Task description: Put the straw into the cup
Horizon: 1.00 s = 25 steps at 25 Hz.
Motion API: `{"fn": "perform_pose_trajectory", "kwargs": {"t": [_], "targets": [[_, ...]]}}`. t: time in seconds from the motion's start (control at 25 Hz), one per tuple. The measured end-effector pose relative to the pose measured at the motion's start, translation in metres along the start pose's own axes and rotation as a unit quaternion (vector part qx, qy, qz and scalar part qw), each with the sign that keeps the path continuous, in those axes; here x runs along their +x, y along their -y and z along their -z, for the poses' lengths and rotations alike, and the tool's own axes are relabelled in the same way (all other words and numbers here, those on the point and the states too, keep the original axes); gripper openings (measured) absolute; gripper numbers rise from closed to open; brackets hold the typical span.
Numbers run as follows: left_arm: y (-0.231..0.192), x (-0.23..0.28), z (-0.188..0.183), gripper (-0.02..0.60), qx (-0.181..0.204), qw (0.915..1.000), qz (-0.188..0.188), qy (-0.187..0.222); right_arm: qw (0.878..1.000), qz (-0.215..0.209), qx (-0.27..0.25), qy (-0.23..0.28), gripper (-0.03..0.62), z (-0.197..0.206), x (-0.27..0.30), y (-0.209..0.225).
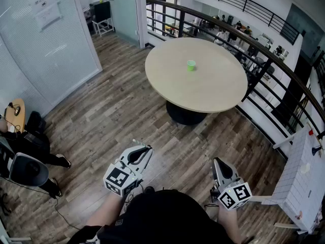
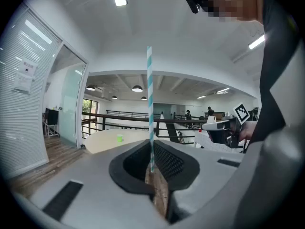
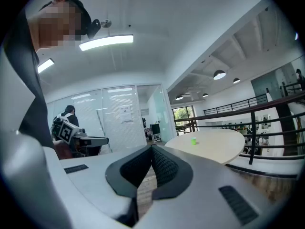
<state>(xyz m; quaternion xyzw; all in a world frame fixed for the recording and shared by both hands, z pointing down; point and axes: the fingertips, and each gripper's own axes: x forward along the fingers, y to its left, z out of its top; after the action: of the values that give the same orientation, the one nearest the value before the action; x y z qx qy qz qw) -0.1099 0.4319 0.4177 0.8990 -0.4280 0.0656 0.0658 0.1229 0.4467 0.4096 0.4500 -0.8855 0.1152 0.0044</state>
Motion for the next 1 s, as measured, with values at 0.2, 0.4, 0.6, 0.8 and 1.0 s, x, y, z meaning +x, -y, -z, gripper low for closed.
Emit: {"fn": "perform_pose_trajectory", "kwargs": {"t": [0.2,0.4,0.6,0.8,1.0], "targets": [[0.013,0.013,-0.002,0.028,0.001,1.0000,-0.005,0.001,1.000,-0.005,0.002,-0.003,0.021,0.002,-0.011,0.015],[0.027,0.021,-0.005,0.028,0.003,0.9999,-0.014,0.004,1.000,-0.017,0.005,0.010,0.021,-0.006,-0.021,0.024],[0.046,0.031,-0.008,0.028,0.003,0.9998,-0.018,0.006,0.999,-0.030,0.009,0.012,0.021,-0.004,-0.031,0.035],[0.049,0.037,-0.007,0.028,0.006,0.9998,-0.019,0.004,0.999,-0.034,0.027,0.006,0.023,0.002,-0.030,0.044],[0.032,0.054,0.002,0.028,-0.003,0.9997,-0.025,-0.004,0.999,-0.033,0.039,-0.001,0.023,0.005,-0.015,0.061]]}}
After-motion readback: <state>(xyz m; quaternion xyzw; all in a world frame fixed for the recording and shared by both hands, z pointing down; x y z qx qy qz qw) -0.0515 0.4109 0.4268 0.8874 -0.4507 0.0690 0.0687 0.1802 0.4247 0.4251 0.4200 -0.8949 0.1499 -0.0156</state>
